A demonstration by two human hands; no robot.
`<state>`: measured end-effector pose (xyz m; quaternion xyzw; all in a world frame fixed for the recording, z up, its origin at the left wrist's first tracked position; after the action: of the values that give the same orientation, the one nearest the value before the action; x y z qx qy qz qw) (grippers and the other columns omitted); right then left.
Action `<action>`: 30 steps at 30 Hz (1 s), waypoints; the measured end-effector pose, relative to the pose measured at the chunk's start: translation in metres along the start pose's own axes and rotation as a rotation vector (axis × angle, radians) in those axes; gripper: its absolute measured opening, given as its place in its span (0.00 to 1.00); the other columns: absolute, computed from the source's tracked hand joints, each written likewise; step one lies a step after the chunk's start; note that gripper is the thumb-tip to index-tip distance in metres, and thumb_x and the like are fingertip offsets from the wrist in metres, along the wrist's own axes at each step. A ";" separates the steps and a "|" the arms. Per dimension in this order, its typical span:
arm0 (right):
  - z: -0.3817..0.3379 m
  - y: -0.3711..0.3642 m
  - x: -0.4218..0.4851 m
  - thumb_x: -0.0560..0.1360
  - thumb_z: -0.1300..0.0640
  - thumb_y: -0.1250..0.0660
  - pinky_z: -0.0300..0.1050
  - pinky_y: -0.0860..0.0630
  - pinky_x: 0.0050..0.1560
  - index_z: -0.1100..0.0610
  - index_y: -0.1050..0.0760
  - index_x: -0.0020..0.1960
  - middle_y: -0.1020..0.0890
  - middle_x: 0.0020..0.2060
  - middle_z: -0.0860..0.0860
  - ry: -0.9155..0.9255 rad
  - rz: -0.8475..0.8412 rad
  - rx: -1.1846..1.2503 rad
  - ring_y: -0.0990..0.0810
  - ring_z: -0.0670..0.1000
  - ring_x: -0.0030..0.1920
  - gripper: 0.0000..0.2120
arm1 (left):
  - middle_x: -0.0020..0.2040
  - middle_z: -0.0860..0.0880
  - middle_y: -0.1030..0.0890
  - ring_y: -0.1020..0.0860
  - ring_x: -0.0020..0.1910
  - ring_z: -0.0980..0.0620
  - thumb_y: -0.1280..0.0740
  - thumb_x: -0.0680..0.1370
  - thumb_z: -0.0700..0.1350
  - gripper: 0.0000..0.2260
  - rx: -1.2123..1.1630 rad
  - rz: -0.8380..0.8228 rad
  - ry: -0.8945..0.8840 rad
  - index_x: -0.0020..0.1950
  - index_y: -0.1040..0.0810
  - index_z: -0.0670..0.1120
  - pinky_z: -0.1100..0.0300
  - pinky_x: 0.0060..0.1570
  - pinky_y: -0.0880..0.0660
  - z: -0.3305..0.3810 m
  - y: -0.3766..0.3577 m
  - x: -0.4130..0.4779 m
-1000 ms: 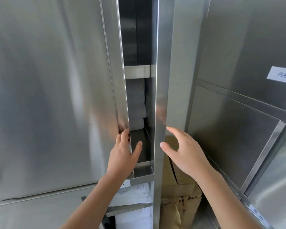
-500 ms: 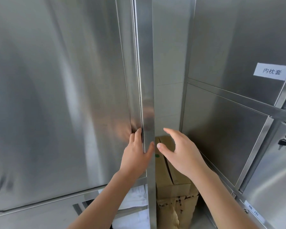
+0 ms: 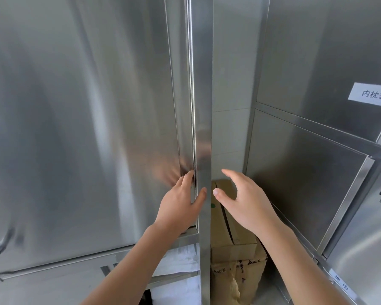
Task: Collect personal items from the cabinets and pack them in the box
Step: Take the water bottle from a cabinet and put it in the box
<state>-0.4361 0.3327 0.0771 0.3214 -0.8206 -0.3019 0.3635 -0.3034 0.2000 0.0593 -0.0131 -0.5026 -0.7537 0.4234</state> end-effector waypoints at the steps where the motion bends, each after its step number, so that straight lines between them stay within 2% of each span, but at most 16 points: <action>1: -0.001 -0.001 -0.001 0.79 0.36 0.36 0.47 0.29 0.68 0.44 0.35 0.78 0.27 0.74 0.43 0.000 -0.002 -0.004 0.29 0.47 0.74 0.30 | 0.67 0.56 0.26 0.23 0.60 0.54 0.44 0.79 0.63 0.25 0.030 0.008 -0.028 0.73 0.38 0.54 0.55 0.52 0.23 -0.001 0.002 -0.001; 7: -0.004 -0.001 -0.009 0.79 0.36 0.37 0.46 0.30 0.69 0.45 0.35 0.78 0.28 0.75 0.43 -0.019 -0.012 -0.058 0.30 0.47 0.74 0.30 | 0.53 0.54 0.19 0.21 0.46 0.51 0.47 0.79 0.62 0.21 0.234 -0.019 -0.229 0.61 0.26 0.51 0.58 0.39 0.26 -0.004 0.014 -0.008; 10: -0.003 0.004 -0.019 0.79 0.37 0.37 0.47 0.29 0.69 0.46 0.35 0.78 0.27 0.74 0.44 -0.060 -0.007 -0.099 0.30 0.48 0.74 0.30 | 0.42 0.53 0.21 0.21 0.40 0.50 0.47 0.79 0.60 0.20 0.339 -0.010 -0.340 0.54 0.22 0.49 0.58 0.35 0.30 0.005 0.013 -0.009; 12: -0.002 0.009 -0.028 0.79 0.38 0.36 0.47 0.28 0.68 0.47 0.34 0.78 0.26 0.74 0.44 -0.085 0.010 -0.124 0.29 0.48 0.74 0.30 | 0.38 0.53 0.22 0.22 0.36 0.50 0.46 0.80 0.59 0.19 0.360 0.013 -0.418 0.50 0.21 0.48 0.58 0.35 0.29 0.015 0.011 -0.010; 18: -0.001 0.025 -0.056 0.80 0.40 0.37 0.47 0.27 0.66 0.49 0.35 0.79 0.26 0.74 0.45 -0.221 0.041 -0.253 0.29 0.49 0.73 0.30 | 0.43 0.53 0.20 0.22 0.42 0.50 0.54 0.81 0.61 0.24 0.353 -0.070 -0.515 0.53 0.22 0.50 0.55 0.44 0.26 0.026 0.008 -0.005; 24: -0.013 0.036 -0.096 0.80 0.39 0.37 0.48 0.27 0.64 0.47 0.34 0.78 0.26 0.73 0.44 -0.390 0.100 -0.329 0.29 0.49 0.72 0.28 | 0.43 0.54 0.20 0.21 0.42 0.52 0.54 0.81 0.61 0.24 0.249 -0.143 -0.678 0.53 0.22 0.51 0.58 0.44 0.26 0.036 0.000 -0.007; 30: -0.027 0.045 -0.160 0.80 0.39 0.37 0.47 0.30 0.64 0.47 0.34 0.77 0.26 0.72 0.45 -0.600 0.162 -0.399 0.30 0.49 0.72 0.28 | 0.46 0.54 0.21 0.22 0.44 0.53 0.54 0.82 0.61 0.23 0.186 -0.292 -0.826 0.57 0.24 0.51 0.55 0.47 0.24 0.057 -0.021 -0.034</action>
<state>-0.3440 0.4727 0.0610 0.0751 -0.8384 -0.5072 0.1848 -0.3191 0.2679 0.0567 -0.2038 -0.6918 -0.6886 0.0756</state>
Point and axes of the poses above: each hand's wrist, its own x-axis towards the middle knuckle, its own y-axis out of the back of the hand, z = x × y, the point moved 3 cm from there along x, towards the middle knuckle
